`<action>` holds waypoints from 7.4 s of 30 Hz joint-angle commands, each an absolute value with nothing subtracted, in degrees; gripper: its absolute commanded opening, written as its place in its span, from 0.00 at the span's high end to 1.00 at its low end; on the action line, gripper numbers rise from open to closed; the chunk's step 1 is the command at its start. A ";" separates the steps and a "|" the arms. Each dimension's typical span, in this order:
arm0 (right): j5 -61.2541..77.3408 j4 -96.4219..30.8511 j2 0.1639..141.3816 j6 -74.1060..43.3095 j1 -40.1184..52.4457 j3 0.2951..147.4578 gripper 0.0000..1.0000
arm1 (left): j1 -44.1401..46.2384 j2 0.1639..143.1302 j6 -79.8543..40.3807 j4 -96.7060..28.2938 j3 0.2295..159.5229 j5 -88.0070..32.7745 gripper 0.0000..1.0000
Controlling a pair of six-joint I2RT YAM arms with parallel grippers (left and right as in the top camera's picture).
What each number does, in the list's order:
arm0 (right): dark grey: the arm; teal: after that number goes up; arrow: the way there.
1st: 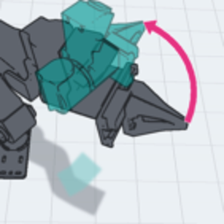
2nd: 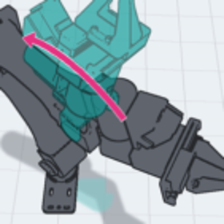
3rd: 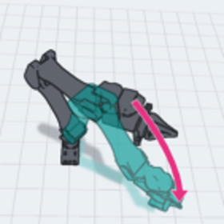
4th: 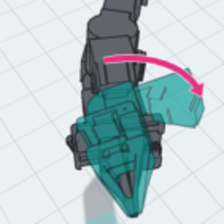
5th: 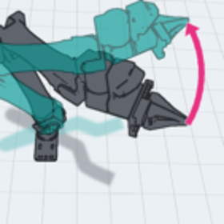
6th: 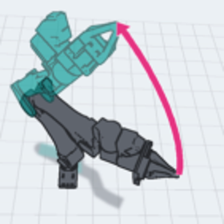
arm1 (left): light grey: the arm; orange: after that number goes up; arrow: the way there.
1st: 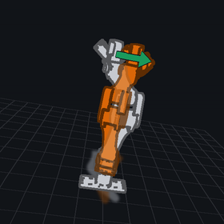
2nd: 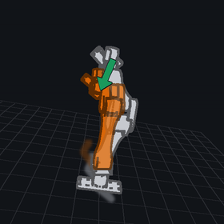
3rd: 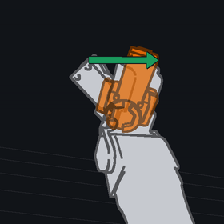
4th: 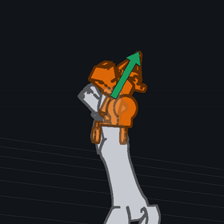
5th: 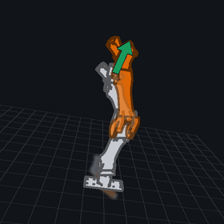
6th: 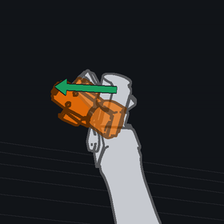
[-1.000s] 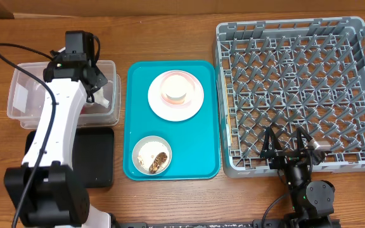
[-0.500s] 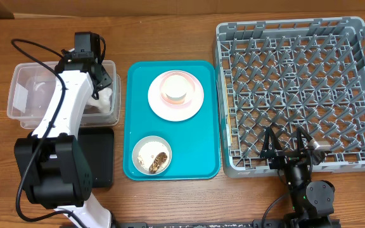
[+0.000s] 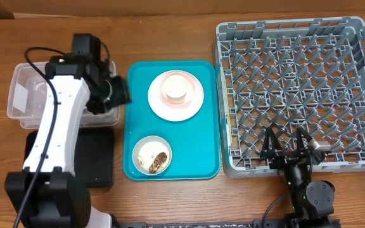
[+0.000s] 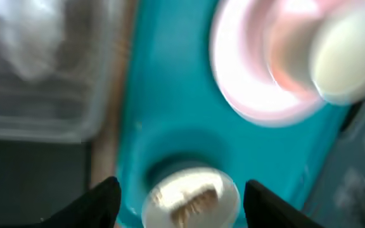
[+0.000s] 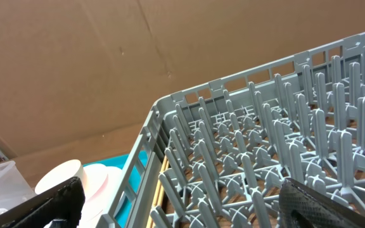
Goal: Sort waste into correct bins and load items into the dishwasher
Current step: 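Grasp the rim of the white food bowl with the left gripper, then lift the bowl over the black tray and tip out the food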
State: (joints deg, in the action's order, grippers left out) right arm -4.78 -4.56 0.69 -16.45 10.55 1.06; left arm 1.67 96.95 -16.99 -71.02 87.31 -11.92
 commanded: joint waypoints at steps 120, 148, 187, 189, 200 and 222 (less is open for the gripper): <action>-4.89 -4.25 0.19 -16.08 10.87 0.45 0.00 | -9.69 78.13 -15.40 -67.94 67.92 -10.70 0.96; -4.89 -4.25 0.19 -16.08 10.87 0.45 0.00 | -49.17 78.35 -3.36 -45.19 48.66 -58.43 0.96; -4.89 -4.25 0.19 -16.08 10.87 0.45 0.00 | -52.86 78.74 -1.50 -38.52 44.27 -90.65 0.96; -4.89 -4.25 0.19 -16.08 10.87 0.45 0.00 | -52.86 78.74 -2.57 -38.52 44.27 -90.65 0.96; -4.89 -4.25 0.19 -16.08 10.87 0.45 0.00 | -52.86 78.74 -3.88 -38.54 44.27 -90.65 0.96; -4.89 -4.25 0.19 -16.08 10.87 0.45 0.00 | -52.86 78.72 -6.50 -45.12 44.27 -90.67 0.96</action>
